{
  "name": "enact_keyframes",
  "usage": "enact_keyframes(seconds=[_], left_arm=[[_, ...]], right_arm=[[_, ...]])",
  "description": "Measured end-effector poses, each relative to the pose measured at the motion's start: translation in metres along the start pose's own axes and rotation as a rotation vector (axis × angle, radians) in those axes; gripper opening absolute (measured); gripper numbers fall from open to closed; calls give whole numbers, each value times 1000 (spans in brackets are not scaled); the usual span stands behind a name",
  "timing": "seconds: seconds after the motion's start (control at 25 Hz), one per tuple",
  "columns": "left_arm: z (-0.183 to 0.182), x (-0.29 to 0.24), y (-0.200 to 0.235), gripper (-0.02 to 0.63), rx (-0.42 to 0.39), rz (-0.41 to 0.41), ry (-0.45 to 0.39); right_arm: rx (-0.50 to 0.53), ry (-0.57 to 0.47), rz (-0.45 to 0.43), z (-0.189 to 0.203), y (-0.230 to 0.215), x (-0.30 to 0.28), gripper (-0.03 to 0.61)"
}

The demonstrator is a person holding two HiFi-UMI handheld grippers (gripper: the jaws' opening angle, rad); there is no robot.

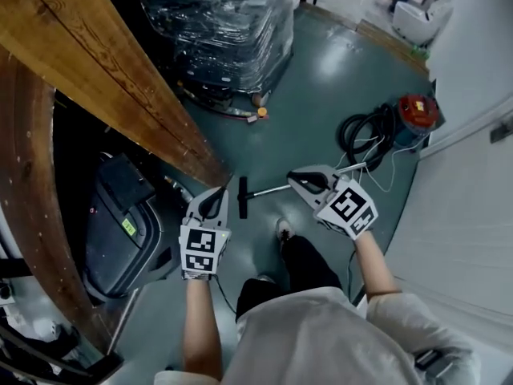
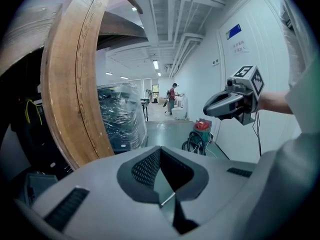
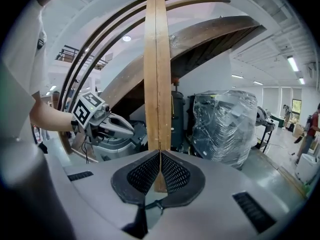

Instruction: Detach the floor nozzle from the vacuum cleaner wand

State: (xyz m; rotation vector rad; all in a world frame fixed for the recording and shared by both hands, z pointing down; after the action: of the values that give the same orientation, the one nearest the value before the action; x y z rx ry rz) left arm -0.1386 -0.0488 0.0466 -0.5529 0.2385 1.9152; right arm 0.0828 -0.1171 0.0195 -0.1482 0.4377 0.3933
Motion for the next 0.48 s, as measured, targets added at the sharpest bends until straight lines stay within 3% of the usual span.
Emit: enact_keyframes(seconds=[0.48], left_arm=[[57,-55,17,0,10,10,6]], right_arm=[[13,-9,14,49,-32,-51,29]])
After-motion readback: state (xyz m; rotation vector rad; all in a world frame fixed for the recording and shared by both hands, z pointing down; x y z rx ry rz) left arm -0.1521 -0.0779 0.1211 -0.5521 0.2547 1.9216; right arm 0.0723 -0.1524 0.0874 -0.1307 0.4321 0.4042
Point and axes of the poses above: the fingertips, and each gripper's own axes: x backward along the fingers, y to its left, z out of its underside, the point moved 7 cm from there along x, backward along the fingers, and after that the axes turned 3 degrees about -x, right-handed, at the moved point
